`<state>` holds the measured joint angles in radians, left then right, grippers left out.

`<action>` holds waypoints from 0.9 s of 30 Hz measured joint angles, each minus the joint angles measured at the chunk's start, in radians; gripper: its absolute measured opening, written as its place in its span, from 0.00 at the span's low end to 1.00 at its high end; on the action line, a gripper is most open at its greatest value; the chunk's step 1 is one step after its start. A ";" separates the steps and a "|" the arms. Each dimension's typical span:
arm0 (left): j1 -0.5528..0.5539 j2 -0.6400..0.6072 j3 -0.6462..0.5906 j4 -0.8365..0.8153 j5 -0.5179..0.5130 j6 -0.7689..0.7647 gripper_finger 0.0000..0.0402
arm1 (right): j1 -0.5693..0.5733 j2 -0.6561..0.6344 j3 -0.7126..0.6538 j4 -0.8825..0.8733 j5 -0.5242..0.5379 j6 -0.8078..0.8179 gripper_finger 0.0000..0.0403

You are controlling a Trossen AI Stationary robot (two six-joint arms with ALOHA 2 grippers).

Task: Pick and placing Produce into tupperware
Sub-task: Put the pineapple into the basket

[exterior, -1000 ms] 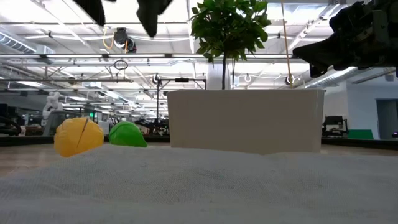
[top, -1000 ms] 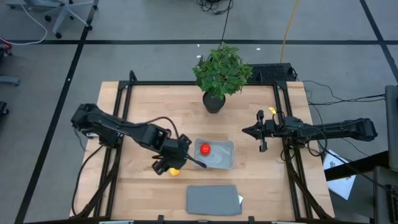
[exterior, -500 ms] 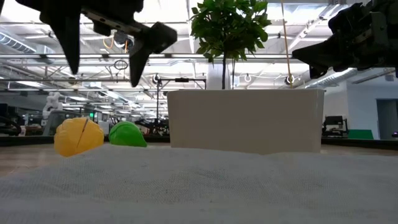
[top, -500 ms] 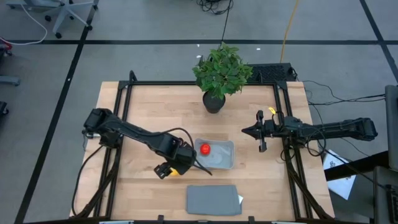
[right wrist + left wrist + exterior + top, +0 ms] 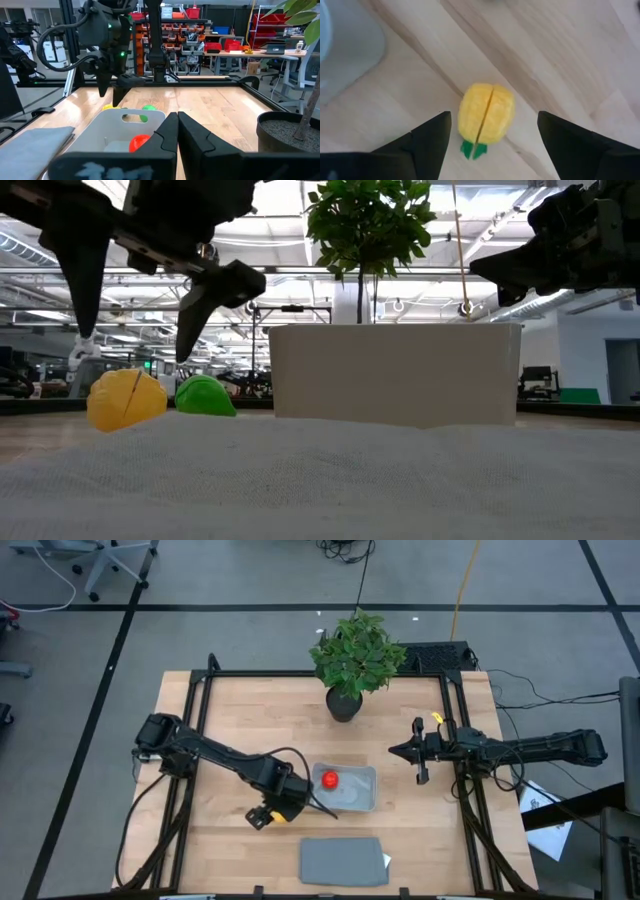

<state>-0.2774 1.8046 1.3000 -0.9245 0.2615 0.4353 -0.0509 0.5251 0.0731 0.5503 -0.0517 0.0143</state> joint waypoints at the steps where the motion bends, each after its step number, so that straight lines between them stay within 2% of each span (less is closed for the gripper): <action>1: 0.000 0.000 -0.005 0.010 0.001 0.000 0.74 | 0.000 0.000 0.000 0.000 0.000 0.000 0.00; 27: -0.005 0.000 -0.107 0.151 0.003 0.026 0.74 | 0.000 0.000 0.000 0.000 0.000 0.000 0.00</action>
<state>-0.2821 1.8046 1.1928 -0.7735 0.2646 0.4610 -0.0509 0.5251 0.0731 0.5503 -0.0517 0.0143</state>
